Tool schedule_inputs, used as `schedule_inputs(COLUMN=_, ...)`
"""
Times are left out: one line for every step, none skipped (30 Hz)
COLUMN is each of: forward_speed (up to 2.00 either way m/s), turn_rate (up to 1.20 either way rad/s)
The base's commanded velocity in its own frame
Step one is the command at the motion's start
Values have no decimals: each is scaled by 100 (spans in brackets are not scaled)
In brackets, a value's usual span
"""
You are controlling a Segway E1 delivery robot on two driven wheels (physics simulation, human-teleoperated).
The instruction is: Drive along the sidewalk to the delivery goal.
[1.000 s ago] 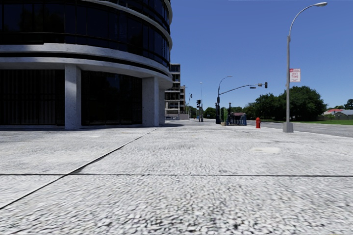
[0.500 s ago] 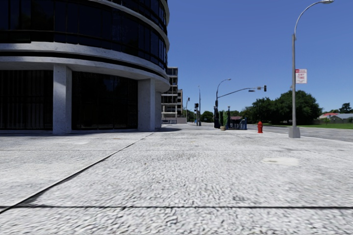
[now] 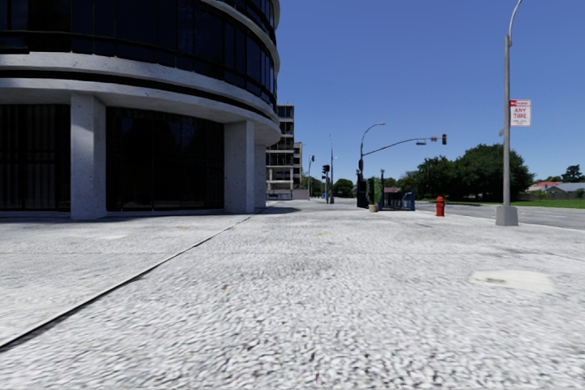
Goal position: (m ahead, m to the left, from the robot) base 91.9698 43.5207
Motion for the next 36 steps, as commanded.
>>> schedule_inputs(forward_speed=163, turn_rate=-14)
schedule_inputs(forward_speed=163, turn_rate=-14)
schedule_inputs(forward_speed=163, turn_rate=-14)
schedule_inputs(forward_speed=163, turn_rate=-15)
schedule_inputs(forward_speed=163, turn_rate=-15)
schedule_inputs(forward_speed=200, turn_rate=-15)
schedule_inputs(forward_speed=200, turn_rate=-15)
schedule_inputs(forward_speed=200, turn_rate=-14)
schedule_inputs(forward_speed=200, turn_rate=-5)
schedule_inputs(forward_speed=200, turn_rate=0)
schedule_inputs(forward_speed=200, turn_rate=0)
schedule_inputs(forward_speed=200, turn_rate=0)
schedule_inputs(forward_speed=200, turn_rate=0)
schedule_inputs(forward_speed=200, turn_rate=0)
schedule_inputs(forward_speed=200, turn_rate=0)
schedule_inputs(forward_speed=200, turn_rate=0)
schedule_inputs(forward_speed=200, turn_rate=0)
schedule_inputs(forward_speed=200, turn_rate=0)
schedule_inputs(forward_speed=200, turn_rate=0)
schedule_inputs(forward_speed=200, turn_rate=0)
schedule_inputs(forward_speed=200, turn_rate=-1)
schedule_inputs(forward_speed=200, turn_rate=-13)
schedule_inputs(forward_speed=200, turn_rate=-13)
schedule_inputs(forward_speed=200, turn_rate=-20)
schedule_inputs(forward_speed=200, turn_rate=-23)
schedule_inputs(forward_speed=200, turn_rate=-23)
schedule_inputs(forward_speed=200, turn_rate=-23)
schedule_inputs(forward_speed=200, turn_rate=-23)
schedule_inputs(forward_speed=200, turn_rate=-23)
schedule_inputs(forward_speed=200, turn_rate=-23)
schedule_inputs(forward_speed=200, turn_rate=-24)
schedule_inputs(forward_speed=200, turn_rate=-24)
schedule_inputs(forward_speed=200, turn_rate=-24)
schedule_inputs(forward_speed=200, turn_rate=-24)
schedule_inputs(forward_speed=200, turn_rate=-24)
schedule_inputs(forward_speed=200, turn_rate=-24)
